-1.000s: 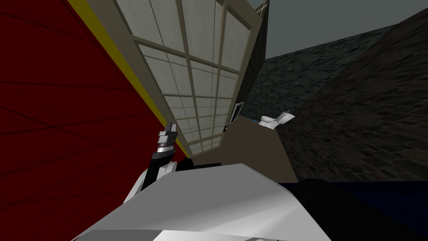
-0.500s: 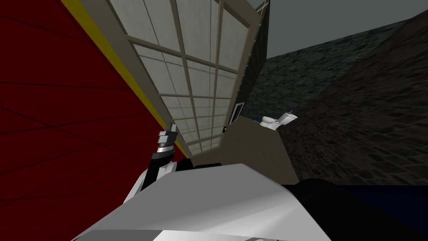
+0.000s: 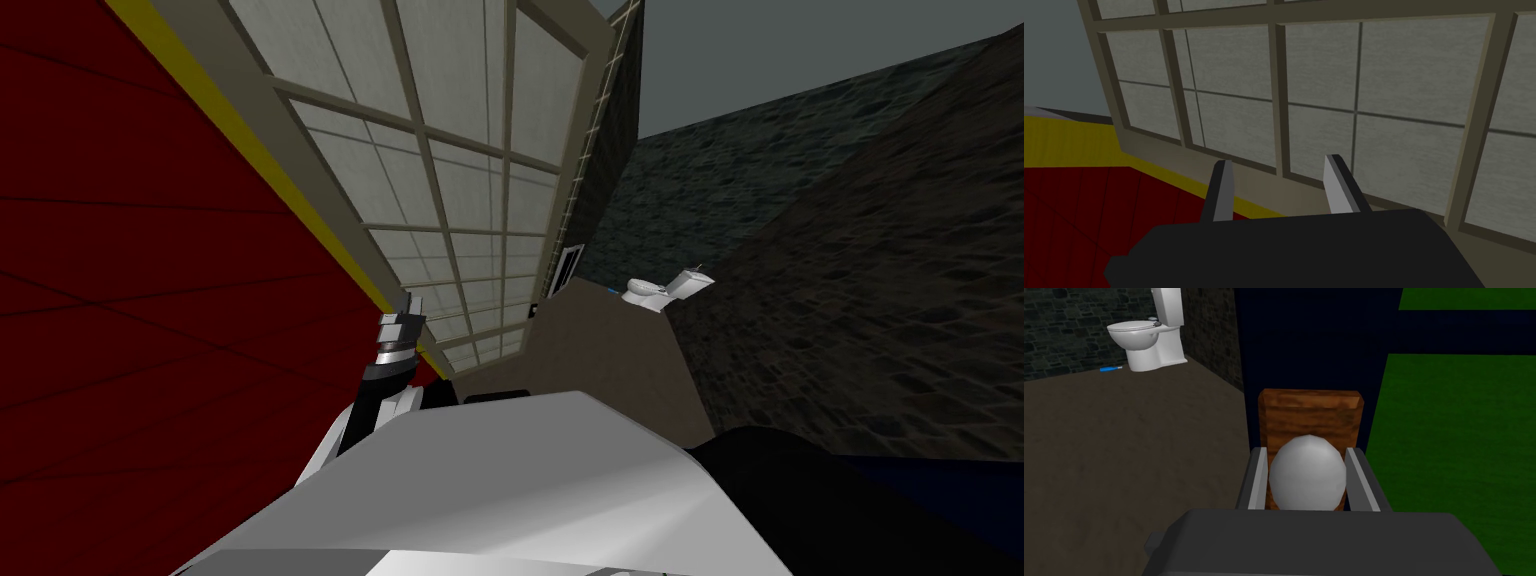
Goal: Push the door open
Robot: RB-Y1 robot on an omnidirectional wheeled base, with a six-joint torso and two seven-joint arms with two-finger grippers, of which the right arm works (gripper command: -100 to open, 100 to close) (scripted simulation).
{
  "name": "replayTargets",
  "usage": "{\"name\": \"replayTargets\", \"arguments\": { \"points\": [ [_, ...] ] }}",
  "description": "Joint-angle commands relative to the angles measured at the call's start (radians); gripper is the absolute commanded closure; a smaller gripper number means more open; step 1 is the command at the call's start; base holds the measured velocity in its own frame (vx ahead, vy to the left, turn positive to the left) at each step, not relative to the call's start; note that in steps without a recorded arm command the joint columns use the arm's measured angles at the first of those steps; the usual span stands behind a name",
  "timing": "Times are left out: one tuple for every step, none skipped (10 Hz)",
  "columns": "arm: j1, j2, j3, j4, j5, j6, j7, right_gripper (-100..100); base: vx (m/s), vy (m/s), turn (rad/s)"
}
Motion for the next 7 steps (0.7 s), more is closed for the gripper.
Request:
{"name": "replayTargets", "arguments": {
  "points": [
    [-0.017, -0.017, -0.012, 0.014, -0.045, -0.007, 0.009, 100, 0.02, -0.081, 0.016],
    [-0.025, -0.022, -0.016, 0.016, -0.067, -0.008, 0.018, 100, 0.017, -0.077, 0.006],
    [-0.032, -0.027, -0.02, 0.018, -0.086, -0.009, 0.025, 100, 0.021, -0.068, 0.01],
    [-0.041, -0.032, -0.024, 0.021, -0.11, -0.009, 0.033, 100, 0.024, -0.058, 0.009],
    [-0.039, -0.028, -0.02, 0.022, -0.095, -0.007, 0.027, 100, 0.01, -0.026, 0.0],
    [-0.037, -0.027, -0.029, 0.024, -0.116, -0.016, 0.028, 100, 0.016, -0.107, -0.006],
    [-0.036, -0.026, -0.031, 0.025, -0.122, -0.019, 0.029, 100, 0.036, -0.176, -0.006]
  ]
}}
